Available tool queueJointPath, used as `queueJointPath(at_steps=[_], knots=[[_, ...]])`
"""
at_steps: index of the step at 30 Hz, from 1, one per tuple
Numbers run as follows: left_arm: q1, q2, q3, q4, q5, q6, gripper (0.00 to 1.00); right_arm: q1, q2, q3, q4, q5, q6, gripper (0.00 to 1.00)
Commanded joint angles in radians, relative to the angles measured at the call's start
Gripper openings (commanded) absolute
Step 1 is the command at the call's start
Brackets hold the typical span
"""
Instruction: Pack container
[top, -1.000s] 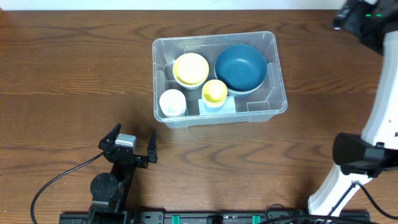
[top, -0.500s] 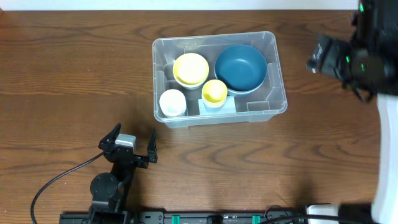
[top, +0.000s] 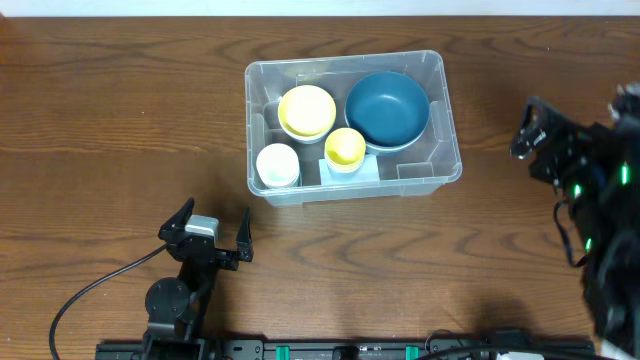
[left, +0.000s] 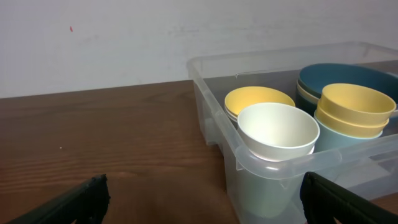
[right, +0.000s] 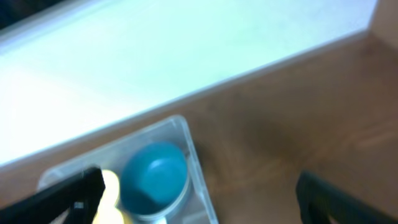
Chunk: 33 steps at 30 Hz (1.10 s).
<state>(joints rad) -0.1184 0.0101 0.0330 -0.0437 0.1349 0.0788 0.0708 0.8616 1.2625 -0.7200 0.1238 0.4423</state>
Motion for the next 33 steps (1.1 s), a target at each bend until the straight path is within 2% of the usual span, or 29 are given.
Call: queueJointPath(at_steps=[1, 5, 13, 20, 26, 33], knots=[[0.005, -0.006, -0.029, -0.013, 0.011, -0.005, 0.98, 0.006, -0.130, -0.178, 0.130, -0.012, 0.013, 0.99], [0.005, -0.006, -0.029, -0.013, 0.011, -0.005, 0.98, -0.005, -0.320, -0.431, 0.369, -0.023, 0.012, 0.99], [0.005, -0.006, -0.029, -0.013, 0.011, -0.005, 0.98, -0.033, -0.626, -0.821, 0.635, -0.023, 0.013, 0.99], [0.005, -0.006, -0.029, -0.013, 0.011, -0.005, 0.98, -0.050, -0.842, -1.096, 0.795, -0.027, 0.013, 0.99], [0.005, -0.006, -0.029, -0.014, 0.011, -0.005, 0.98, -0.053, -0.856, -1.202, 0.851, -0.039, -0.015, 0.99], [0.005, -0.006, -0.029, -0.013, 0.011, -0.005, 0.98, -0.053, -0.856, -1.227, 0.843, -0.109, -0.223, 0.99]])
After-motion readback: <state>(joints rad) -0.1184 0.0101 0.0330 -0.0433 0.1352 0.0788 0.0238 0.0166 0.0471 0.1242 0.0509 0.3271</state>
